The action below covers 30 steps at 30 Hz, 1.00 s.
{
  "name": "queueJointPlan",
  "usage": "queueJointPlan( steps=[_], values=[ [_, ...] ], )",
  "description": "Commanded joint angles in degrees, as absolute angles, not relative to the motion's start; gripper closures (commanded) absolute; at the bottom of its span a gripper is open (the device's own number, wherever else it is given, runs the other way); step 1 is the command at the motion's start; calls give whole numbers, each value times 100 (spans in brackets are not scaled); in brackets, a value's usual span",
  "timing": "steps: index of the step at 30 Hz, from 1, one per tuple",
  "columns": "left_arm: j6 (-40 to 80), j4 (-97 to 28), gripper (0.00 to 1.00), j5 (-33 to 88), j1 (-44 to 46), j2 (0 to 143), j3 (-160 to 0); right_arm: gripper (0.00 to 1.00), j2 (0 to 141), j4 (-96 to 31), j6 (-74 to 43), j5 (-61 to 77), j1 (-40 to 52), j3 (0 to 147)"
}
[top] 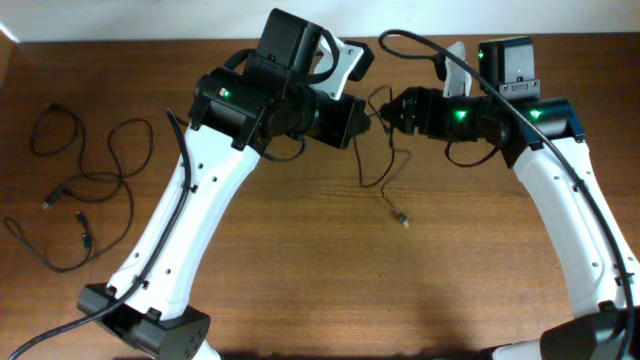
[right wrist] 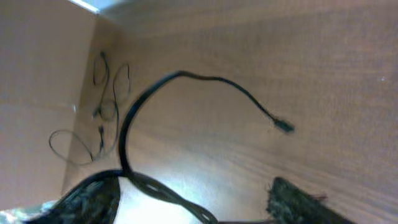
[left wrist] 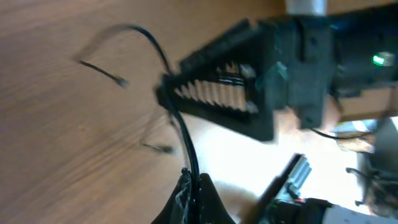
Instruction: Untangle cables
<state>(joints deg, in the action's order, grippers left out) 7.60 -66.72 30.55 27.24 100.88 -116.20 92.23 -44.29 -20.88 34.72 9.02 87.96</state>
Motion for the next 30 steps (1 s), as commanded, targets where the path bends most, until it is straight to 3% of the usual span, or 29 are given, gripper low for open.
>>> queueJointPlan(
  steps=[1,4,6,8,16,18,20,23,25,26,28,30],
  values=[
    [810,-6698,100,3625,2720,10038,-11660,45,9242,-4261,-2322,3256,972,8790],
    [810,-6702,100,3793,2687,10036,-11660,74,9253,-4346,-2320,2917,980,8790],
    [810,-6696,100,4322,2637,10036,-11660,79,9310,-4342,-2333,2799,980,8790],
    [788,-6720,100,4635,2528,10036,-11662,96,9426,-4377,-2344,2797,974,8790],
    [421,-6866,100,4504,923,10036,-11662,96,9515,-5347,-2130,2650,51,8790],
    [423,-6877,100,3597,805,10036,-11662,96,9515,-5522,-1892,2648,-12,8790],
    [429,-6954,100,1931,803,10036,-11662,96,9515,-5686,-1822,2628,-108,8790],
    [427,-7013,100,1712,803,10036,-11662,96,9515,-5745,-1824,2700,-202,8790],
    [427,-7057,100,1918,849,10036,-11662,96,9515,-5673,-1470,3398,-117,8790],
    [427,-7059,100,2150,891,10036,-11662,84,9515,-5662,-1345,3638,25,8790],
    [429,-7061,100,2338,937,10036,-11662,46,9515,-5636,-1354,3693,423,8790],
    [429,-7061,100,2471,987,10038,-11657,42,9529,-5520,-1741,3732,801,8790]
  ],
)
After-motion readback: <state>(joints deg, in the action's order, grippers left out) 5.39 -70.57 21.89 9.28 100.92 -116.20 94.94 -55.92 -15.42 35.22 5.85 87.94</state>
